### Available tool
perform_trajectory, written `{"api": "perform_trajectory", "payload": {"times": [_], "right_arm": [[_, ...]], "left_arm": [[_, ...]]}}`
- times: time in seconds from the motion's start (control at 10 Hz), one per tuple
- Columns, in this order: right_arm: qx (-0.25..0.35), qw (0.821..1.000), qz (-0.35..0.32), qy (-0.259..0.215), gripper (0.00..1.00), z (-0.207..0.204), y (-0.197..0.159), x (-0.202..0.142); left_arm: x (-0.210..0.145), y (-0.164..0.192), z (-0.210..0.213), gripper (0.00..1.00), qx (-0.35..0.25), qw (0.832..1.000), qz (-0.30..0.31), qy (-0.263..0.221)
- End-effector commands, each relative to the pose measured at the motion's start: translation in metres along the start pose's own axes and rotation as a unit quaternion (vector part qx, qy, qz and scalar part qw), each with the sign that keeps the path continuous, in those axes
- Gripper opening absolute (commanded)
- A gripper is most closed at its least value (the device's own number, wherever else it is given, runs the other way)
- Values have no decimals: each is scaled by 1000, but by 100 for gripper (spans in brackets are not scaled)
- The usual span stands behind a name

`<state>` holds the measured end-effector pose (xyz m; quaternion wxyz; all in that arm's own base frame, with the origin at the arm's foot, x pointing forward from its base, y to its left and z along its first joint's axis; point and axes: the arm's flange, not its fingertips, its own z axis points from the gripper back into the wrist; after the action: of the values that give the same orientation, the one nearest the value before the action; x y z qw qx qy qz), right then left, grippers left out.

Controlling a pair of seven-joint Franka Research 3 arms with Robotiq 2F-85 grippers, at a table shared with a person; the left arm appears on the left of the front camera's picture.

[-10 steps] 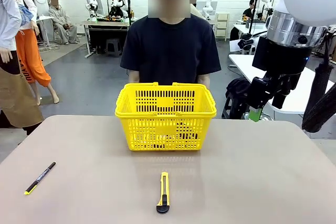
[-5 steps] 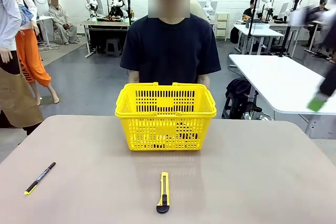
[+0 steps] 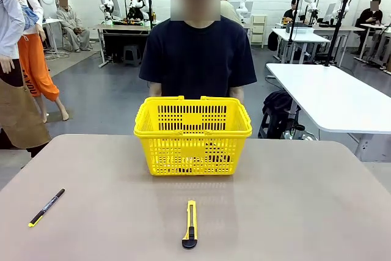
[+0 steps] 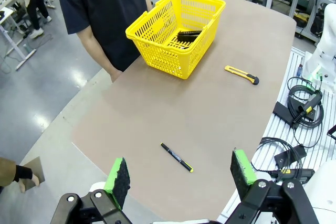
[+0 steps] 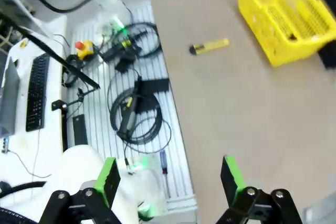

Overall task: Place the items the person wants into the basket.
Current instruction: Pick up the item the person points to and place it in the Market Basket.

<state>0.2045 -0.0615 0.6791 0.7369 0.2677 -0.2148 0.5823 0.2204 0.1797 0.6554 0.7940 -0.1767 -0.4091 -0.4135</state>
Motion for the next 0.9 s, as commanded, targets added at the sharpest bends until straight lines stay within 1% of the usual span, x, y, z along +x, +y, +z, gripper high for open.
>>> {"api": "perform_trajectory", "payload": {"times": [0.0, 0.2, 0.3, 0.5, 0.7, 0.8], "right_arm": [[35, 996, 21, -76, 100, 18, -6, -19], [-18, 988, -13, -150, 100, 35, -2, -47], [-46, 983, -44, -170, 100, 39, 4, -58], [-87, 977, -85, -174, 100, 42, 18, -75], [-120, 973, -100, -172, 100, 43, 31, -78], [-149, 968, -120, -162, 100, 42, 36, -75]], "left_arm": [[0, 0, 0, 100, -3, 1000, -5, -5], [0, 0, 0, 100, -3, 1000, -5, -5], [0, 0, 0, 100, -3, 1000, -5, -5], [0, 0, 0, 100, -3, 1000, -5, -5], [0, 0, 0, 100, -3, 1000, -5, -5], [0, 0, 0, 100, -3, 1000, -5, -5]]}}
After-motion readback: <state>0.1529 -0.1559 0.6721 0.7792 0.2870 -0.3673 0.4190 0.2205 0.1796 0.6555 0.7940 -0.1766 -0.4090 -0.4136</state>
